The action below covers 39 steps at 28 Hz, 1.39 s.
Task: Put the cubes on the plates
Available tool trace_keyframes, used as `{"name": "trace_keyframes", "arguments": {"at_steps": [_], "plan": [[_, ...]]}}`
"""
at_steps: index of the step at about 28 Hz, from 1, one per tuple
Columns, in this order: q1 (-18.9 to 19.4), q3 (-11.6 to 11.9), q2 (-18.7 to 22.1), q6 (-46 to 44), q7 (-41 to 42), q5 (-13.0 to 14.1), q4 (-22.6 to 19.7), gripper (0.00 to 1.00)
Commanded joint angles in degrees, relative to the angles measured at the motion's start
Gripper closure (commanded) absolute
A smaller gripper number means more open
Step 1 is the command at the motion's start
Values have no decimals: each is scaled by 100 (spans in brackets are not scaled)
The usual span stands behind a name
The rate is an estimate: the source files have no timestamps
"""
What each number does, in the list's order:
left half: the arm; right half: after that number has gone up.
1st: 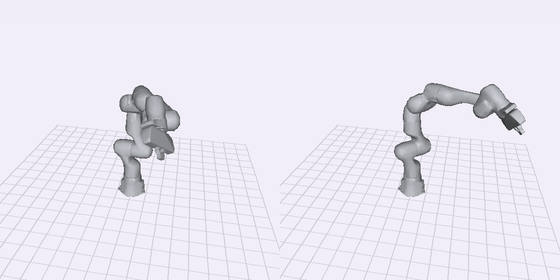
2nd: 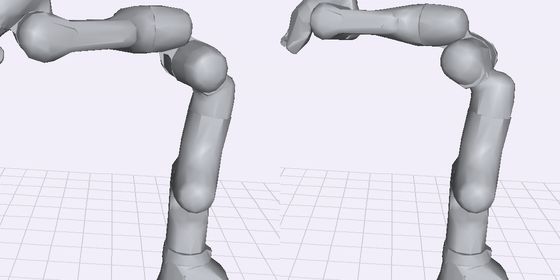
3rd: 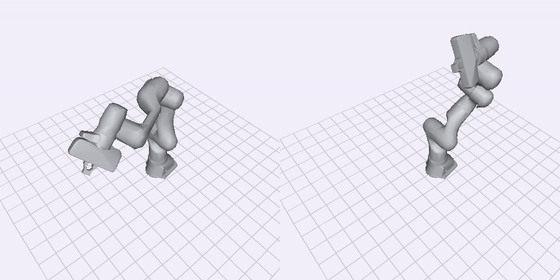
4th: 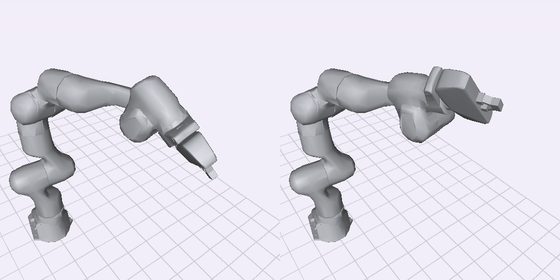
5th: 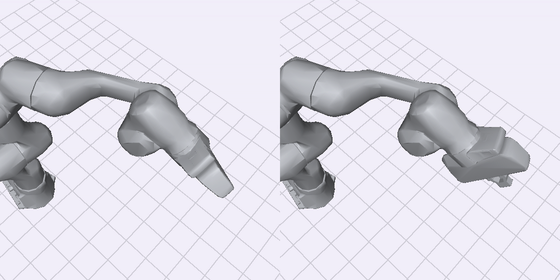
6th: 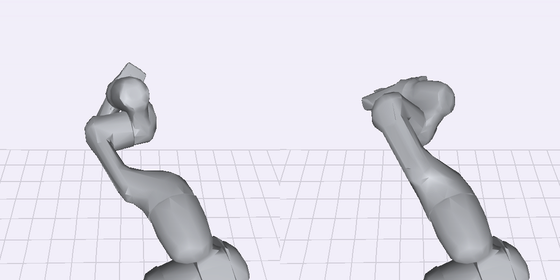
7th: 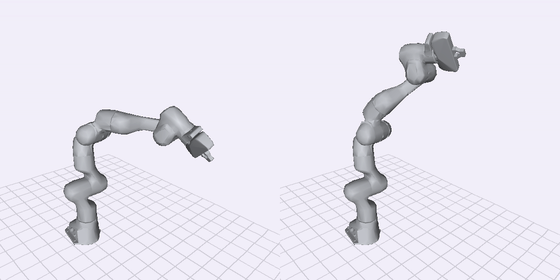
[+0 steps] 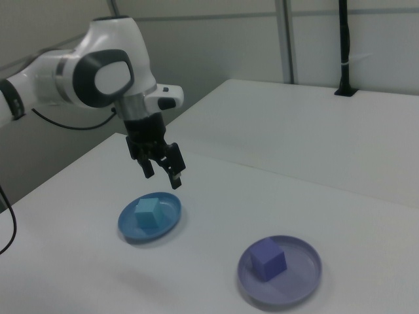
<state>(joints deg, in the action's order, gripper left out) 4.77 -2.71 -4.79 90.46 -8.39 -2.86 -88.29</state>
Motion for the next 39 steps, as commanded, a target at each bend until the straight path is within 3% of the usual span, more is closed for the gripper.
{"name": "trace_keyframes", "arguments": {"at_steps": [1,8,39], "plan": [[-108,-10,434,24,-13,49,-399,0],[-468,25,611,226,-14,110,-417,0],[-477,16,418,279,294,128,-382,0]]}}
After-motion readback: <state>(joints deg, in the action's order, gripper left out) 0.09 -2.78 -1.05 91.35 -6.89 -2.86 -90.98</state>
